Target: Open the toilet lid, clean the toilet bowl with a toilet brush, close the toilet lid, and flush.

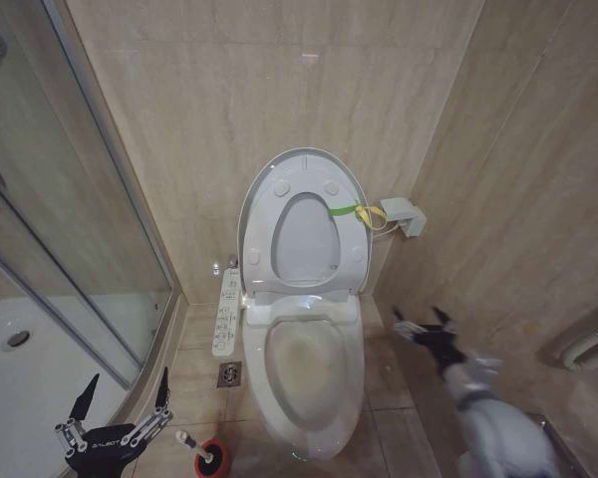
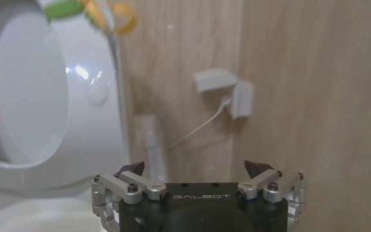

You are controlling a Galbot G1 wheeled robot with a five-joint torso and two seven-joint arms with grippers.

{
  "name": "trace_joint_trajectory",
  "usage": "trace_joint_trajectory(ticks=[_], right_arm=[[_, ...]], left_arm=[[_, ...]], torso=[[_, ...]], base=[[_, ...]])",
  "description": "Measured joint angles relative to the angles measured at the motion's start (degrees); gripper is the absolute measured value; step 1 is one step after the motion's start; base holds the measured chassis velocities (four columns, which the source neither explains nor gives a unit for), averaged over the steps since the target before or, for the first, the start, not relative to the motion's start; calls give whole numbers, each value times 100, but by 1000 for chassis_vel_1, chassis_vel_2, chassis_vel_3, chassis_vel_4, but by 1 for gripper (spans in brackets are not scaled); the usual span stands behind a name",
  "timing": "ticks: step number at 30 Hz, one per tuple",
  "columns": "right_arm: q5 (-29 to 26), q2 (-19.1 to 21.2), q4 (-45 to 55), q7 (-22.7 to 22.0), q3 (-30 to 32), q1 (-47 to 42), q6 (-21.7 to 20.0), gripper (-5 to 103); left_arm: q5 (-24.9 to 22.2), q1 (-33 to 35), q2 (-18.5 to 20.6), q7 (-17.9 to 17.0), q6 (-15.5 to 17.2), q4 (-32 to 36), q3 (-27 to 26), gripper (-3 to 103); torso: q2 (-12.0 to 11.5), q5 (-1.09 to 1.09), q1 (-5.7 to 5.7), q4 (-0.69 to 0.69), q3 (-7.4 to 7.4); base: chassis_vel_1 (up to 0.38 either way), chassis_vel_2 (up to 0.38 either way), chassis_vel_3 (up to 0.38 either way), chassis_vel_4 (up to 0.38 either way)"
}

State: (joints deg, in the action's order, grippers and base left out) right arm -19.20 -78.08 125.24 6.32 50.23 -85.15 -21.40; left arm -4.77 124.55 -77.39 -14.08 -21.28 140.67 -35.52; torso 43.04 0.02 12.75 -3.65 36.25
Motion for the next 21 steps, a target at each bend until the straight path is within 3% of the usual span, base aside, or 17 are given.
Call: trace_joint_trajectory(ticks=[3,11,14,18,21], right_arm=[[-434,207,557,123,599,-503,-89,100],[-578,271,730,154,765,-641,-105,100],[-465,205,543,19,464,-391,55,100],[-38,-16,-78,-402,-486,387,569,100],[81,-74,-247,-518,-748,609,712,100]], left_arm=[[0,0,0,0,0,0,0,100],[0,0,0,0,0,0,-1,100],[0,0,0,0,0,0,0,100],[0,0,0,0,0,0,0,100],[0,0,-1,0,0,0,0,100]], torso=[[0,-1,0,0,0],[1,-2,0,0,0],[1,-3,0,-1,0],[0,-2,0,2,1],[0,-1,2,6,2]], base=[[0,0,0,0],[0,0,0,0],[0,0,0,0],[0,0,0,0],[0,0,0,0]])
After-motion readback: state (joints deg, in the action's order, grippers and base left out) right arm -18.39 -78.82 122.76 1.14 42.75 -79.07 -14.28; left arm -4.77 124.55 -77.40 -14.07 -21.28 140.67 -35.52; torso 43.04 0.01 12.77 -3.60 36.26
